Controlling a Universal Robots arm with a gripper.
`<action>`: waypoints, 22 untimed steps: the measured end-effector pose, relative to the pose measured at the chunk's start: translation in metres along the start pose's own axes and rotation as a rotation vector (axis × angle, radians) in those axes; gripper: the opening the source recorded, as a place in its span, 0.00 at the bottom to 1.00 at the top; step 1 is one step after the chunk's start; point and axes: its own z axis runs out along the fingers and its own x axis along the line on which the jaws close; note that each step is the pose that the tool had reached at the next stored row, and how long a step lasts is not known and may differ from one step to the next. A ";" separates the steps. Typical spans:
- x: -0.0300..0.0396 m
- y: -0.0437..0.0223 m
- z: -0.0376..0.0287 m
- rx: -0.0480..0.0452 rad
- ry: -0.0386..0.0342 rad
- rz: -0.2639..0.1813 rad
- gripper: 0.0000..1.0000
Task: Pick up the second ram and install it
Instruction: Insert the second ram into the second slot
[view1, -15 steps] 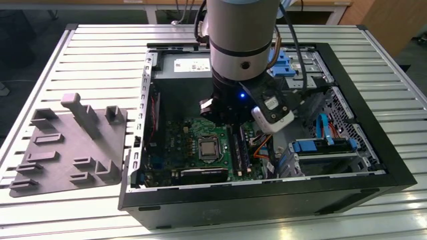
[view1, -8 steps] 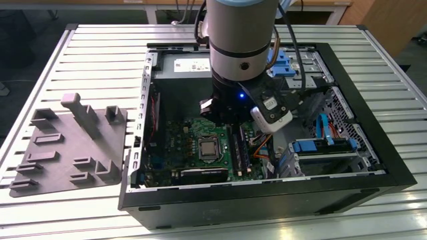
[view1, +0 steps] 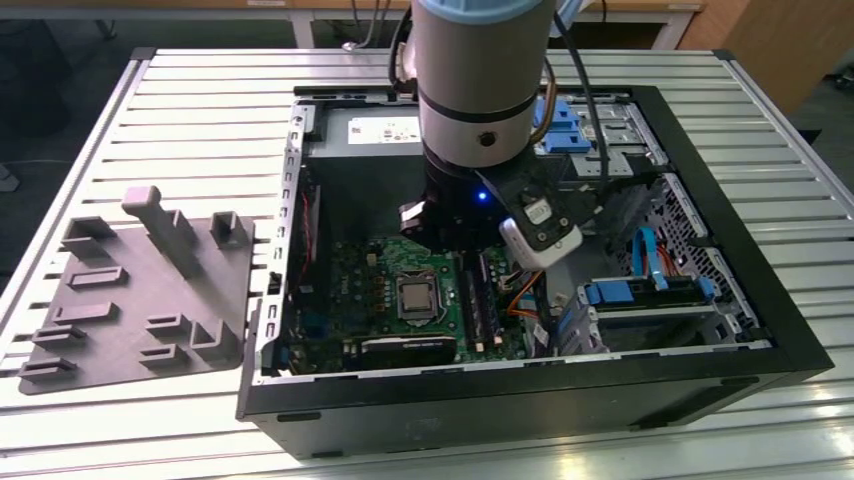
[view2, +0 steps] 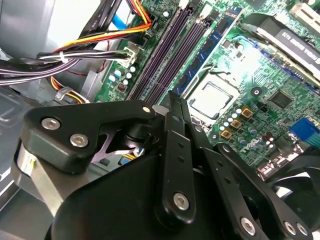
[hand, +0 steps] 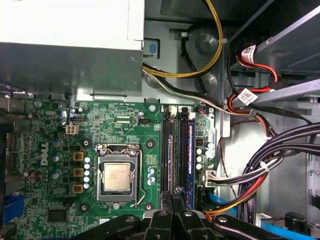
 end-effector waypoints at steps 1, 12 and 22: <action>0.0000 0.0004 0.0003 -0.0002 -0.0001 0.000 0.11; 0.0003 0.0041 0.0039 -0.0005 0.0000 0.000 0.11; 0.0005 0.0068 0.0072 -0.0005 0.0000 0.000 0.11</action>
